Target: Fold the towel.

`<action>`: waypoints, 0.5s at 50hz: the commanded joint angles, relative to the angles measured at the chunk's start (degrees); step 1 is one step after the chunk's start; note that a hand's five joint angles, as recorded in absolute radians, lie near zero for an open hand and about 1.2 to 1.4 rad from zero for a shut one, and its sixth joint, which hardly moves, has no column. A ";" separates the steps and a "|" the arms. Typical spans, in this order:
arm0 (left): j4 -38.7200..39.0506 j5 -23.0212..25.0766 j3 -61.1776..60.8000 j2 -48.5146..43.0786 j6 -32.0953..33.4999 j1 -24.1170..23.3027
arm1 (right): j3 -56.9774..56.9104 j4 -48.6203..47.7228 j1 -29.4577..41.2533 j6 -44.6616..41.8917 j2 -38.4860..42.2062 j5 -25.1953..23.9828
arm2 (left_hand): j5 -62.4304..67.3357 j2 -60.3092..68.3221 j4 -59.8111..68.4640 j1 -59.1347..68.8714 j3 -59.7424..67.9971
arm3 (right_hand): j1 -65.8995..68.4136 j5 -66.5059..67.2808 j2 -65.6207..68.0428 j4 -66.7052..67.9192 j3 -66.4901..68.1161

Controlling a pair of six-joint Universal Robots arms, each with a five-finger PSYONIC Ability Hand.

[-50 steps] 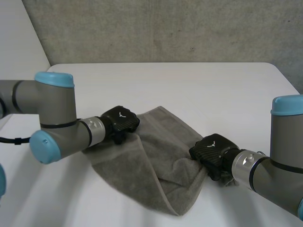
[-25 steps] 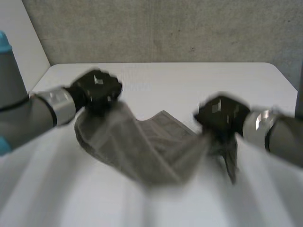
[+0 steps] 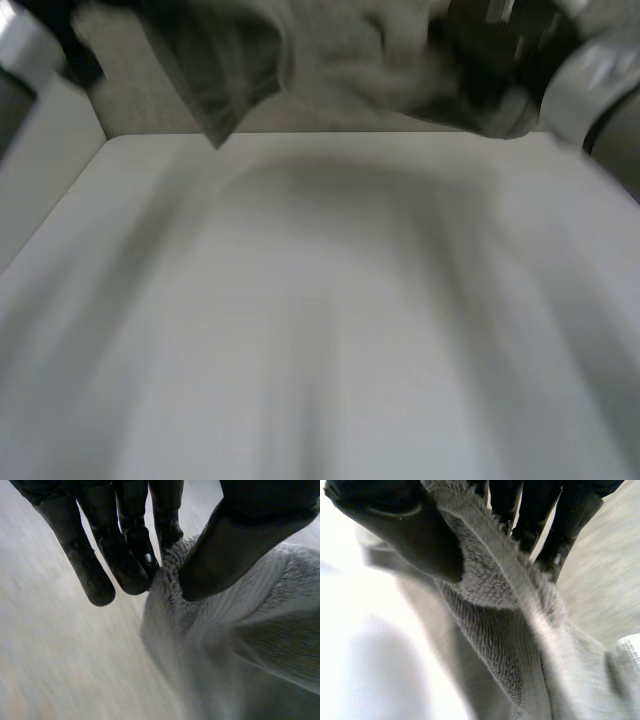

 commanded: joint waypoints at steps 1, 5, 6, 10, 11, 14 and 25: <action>5.01 9.58 -24.26 -0.78 9.07 3.52 | 21.47 0.69 -2.88 -17.69 0.54 -1.87 | 5.34 5.67 2.43 6.67 3.36 | 3.58 3.31 4.15 3.18 3.88; 11.17 10.63 -35.62 -2.54 18.03 4.94 | 30.64 -1.67 -3.94 -20.28 3.18 -1.79 | 5.34 5.67 2.43 6.67 3.36 | 3.58 3.31 4.15 3.18 3.88; 11.19 10.63 -35.65 -2.55 18.06 4.94 | 30.66 -1.68 -3.94 -20.27 3.19 -1.79 | 5.34 5.67 2.43 6.67 3.36 | 3.58 3.31 4.15 3.18 3.88; 12.15 13.26 -40.21 -2.99 23.06 5.12 | 35.56 -7.20 -4.81 -17.82 3.89 -1.18 | 5.34 5.67 2.43 6.67 3.36 | 3.58 3.31 4.15 3.18 3.88; 12.15 13.27 -40.22 -2.99 23.07 5.12 | 35.58 -7.22 -4.82 -17.81 3.89 -1.18 | 5.34 5.67 2.43 6.67 3.36 | 3.58 3.31 4.15 3.18 3.88; 12.15 14.76 -41.37 -3.07 23.68 5.12 | 37.78 -9.86 -5.79 -14.74 3.80 -1.26 | -2.38 -2.04 -5.28 -1.05 -4.35 | 3.58 3.31 4.15 3.18 3.88; 12.50 15.11 -42.60 -3.07 25.09 5.03 | 39.62 -12.41 -5.96 -8.85 3.36 -1.53 | -41.07 -40.73 -43.97 -39.74 -43.04 | 3.58 3.31 4.15 3.18 3.88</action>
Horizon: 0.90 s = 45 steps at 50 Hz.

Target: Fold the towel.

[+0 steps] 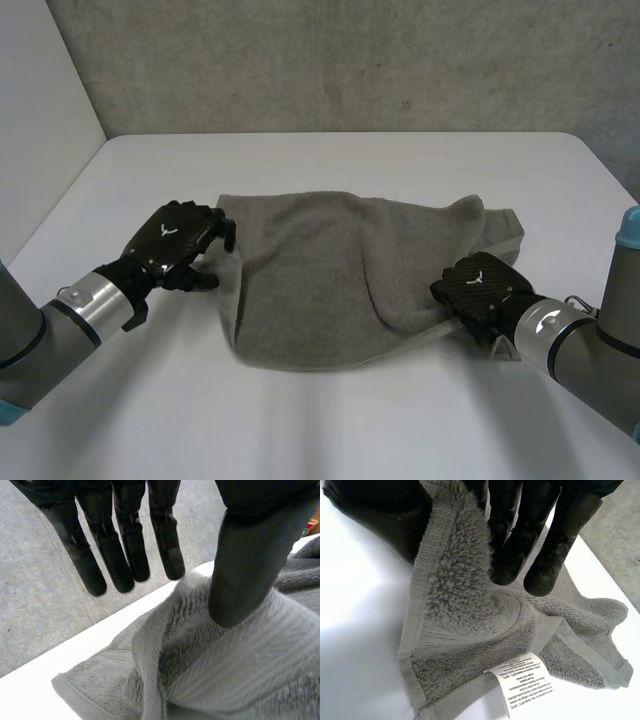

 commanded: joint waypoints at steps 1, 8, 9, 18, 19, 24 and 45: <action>-0.12 -0.09 -0.25 0.13 1.96 -0.06 | 0.42 -1.18 -0.02 2.92 -0.11 -0.30 | -7.25 -7.52 -7.80 -7.32 -8.01 | 3.58 3.31 4.15 3.18 3.88; -0.12 0.00 -2.45 -0.14 9.79 -0.15 | 1.39 -2.95 -0.72 3.10 -0.11 -0.12 | -8.28 -8.55 -8.83 -8.35 -9.04 | 3.58 3.31 4.15 3.18 3.88; -0.21 0.00 -2.97 -0.31 12.14 -0.15 | 1.56 -3.03 -0.72 3.10 -0.11 -0.12 | -8.78 -9.05 -9.33 -8.85 -9.54 | 3.58 3.31 4.15 3.18 3.88; -1.61 0.09 -5.88 -0.49 24.65 0.03 | 1.74 -3.12 -0.63 3.10 0.42 -0.03 | -8.78 -9.06 -9.34 -8.86 -9.55 | 3.58 3.31 4.15 3.18 3.88; -1.79 0.09 -6.49 -0.31 26.21 0.03 | 1.74 -3.12 -0.63 3.10 0.42 -0.03 | -8.78 -9.06 -9.34 -8.86 -9.55 | 3.58 3.31 4.15 3.18 3.88; -1.88 0.18 -7.46 -0.22 30.09 -0.06 | 1.83 -3.21 -0.72 3.19 0.42 0.06 | -7.94 -8.22 -8.50 -8.02 -8.71 | 3.58 3.31 4.15 3.18 3.88; -7.57 -0.17 -6.32 -0.31 35.46 3.63 | -0.46 1.36 -2.04 7.14 1.91 7.52 | 41.16 40.88 40.60 41.08 40.39 | -22.06 -22.33 -21.49 -22.45 -21.75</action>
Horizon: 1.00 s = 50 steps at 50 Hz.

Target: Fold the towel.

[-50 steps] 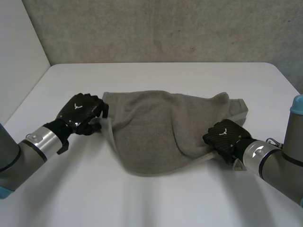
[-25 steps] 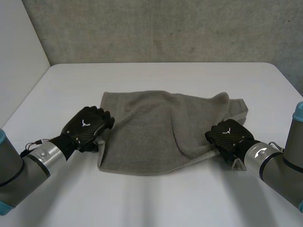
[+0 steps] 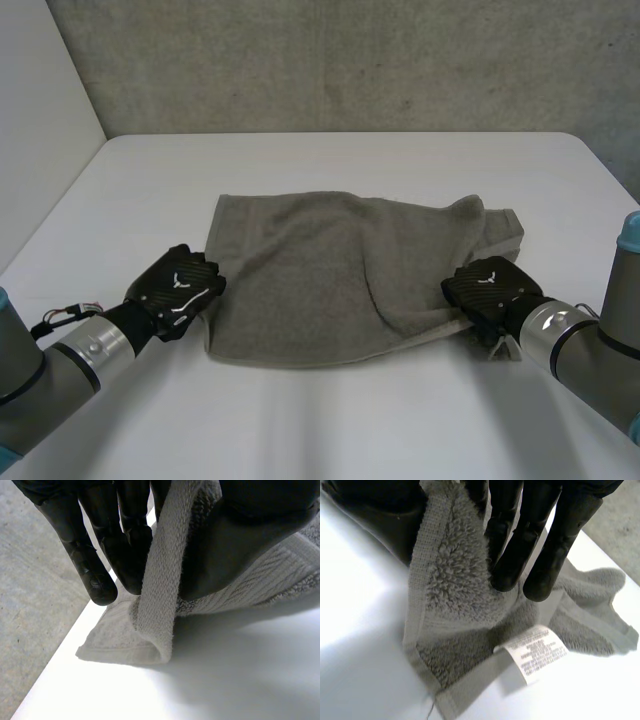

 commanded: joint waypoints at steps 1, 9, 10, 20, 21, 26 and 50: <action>-4.58 -0.27 1.14 0.61 -1.02 1.82 | -0.95 2.16 -1.12 0.26 1.07 4.58 | 5.00 4.56 2.48 6.32 4.10 | -13.43 -13.32 -13.30 -13.49 -13.61; -12.76 -0.35 4.74 -0.09 -4.80 4.02 | -0.07 1.63 -2.52 0.26 1.95 7.04 | 5.00 4.56 2.48 6.32 4.10 | -22.17 -22.07 -22.05 -22.24 -22.36; -13.63 -0.44 5.53 -0.27 -6.02 4.11 | -0.07 1.63 -2.96 0.26 2.03 7.04 | 5.00 4.56 2.48 6.32 4.10 | -22.17 -22.07 -22.05 -22.24 -22.36; -14.87 -0.97 8.70 0.17 -16.14 7.97 | 0.20 1.37 -5.69 0.88 1.16 6.86 | 5.00 4.56 2.48 6.32 4.10 | -19.32 -19.21 -19.19 -19.38 -19.50; -14.95 -1.06 9.13 0.43 -18.49 8.15 | 0.20 1.28 -5.95 1.05 1.07 6.60 | 5.00 4.56 2.48 6.32 4.10 | -16.15 -16.04 -16.03 -16.22 -16.33; -15.65 -1.06 10.02 1.57 -24.56 8.59 | 0.28 0.32 -5.78 0.97 0.81 6.34 | 5.00 4.56 2.48 6.32 4.10 | 2.18 2.29 2.30 2.11 1.99; -18.29 -0.97 10.28 13.01 -42.42 9.65 | -0.42 3.13 -7.09 0.35 -2.64 5.46 | 5.00 4.56 2.48 6.32 4.10 | -10.59 -10.49 -10.47 -10.66 -10.78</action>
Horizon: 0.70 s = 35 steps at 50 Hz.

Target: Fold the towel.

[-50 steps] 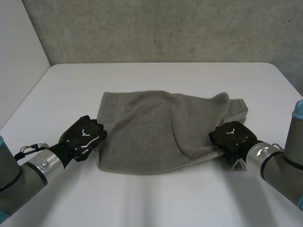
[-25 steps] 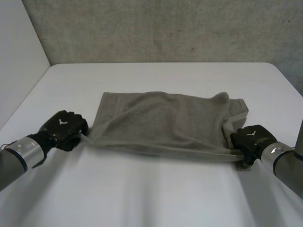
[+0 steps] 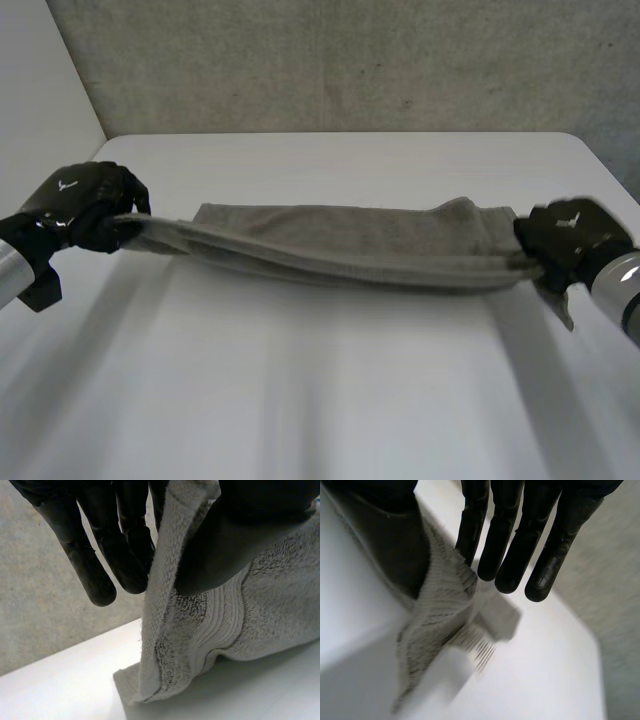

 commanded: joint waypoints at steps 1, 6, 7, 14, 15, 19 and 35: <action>0.24 -0.48 0.30 -4.78 -0.44 -0.44 | 0.52 0.41 -0.31 -0.72 9.47 0.46 | 3.91 4.14 2.46 6.12 2.96 | 7.20 7.26 6.13 6.55 6.75; -0.03 -0.30 1.45 -4.09 -0.88 0.35 | -1.23 2.77 -0.92 -1.16 8.60 0.11 | 3.91 4.14 2.46 6.12 2.96 | 26.52 26.58 25.45 25.87 26.07; -0.37 -0.21 1.62 -3.30 -1.14 0.88 | -2.55 5.05 -1.27 -1.24 6.25 -0.32 | 3.91 4.14 2.46 6.12 2.96 | 26.52 26.58 25.45 25.87 26.07; -5.12 0.14 1.98 7.43 -2.20 2.64 | -9.50 12.19 -1.45 -0.45 -12.32 -4.72 | 3.91 4.14 2.46 6.12 2.96 | 26.52 26.58 25.45 25.87 26.07; -5.56 -0.03 2.50 9.08 -3.33 2.64 | -12.20 13.06 -1.63 -0.37 -13.36 -5.76 | 3.91 4.14 2.46 6.12 2.96 | 26.52 26.58 25.45 25.87 26.07; -5.04 -1.17 4.87 10.42 -9.73 1.85 | -20.11 19.29 -1.80 -1.24 -9.10 -7.36 | 3.91 4.14 2.46 6.12 2.96 | 26.52 26.58 25.45 25.87 26.07; -10.39 -18.05 45.51 -27.09 -6.69 -12.91 | -64.45 22.58 8.47 -11.89 32.05 8.28 | 3.91 4.14 2.46 6.12 2.96 | 26.52 26.58 25.45 25.87 26.07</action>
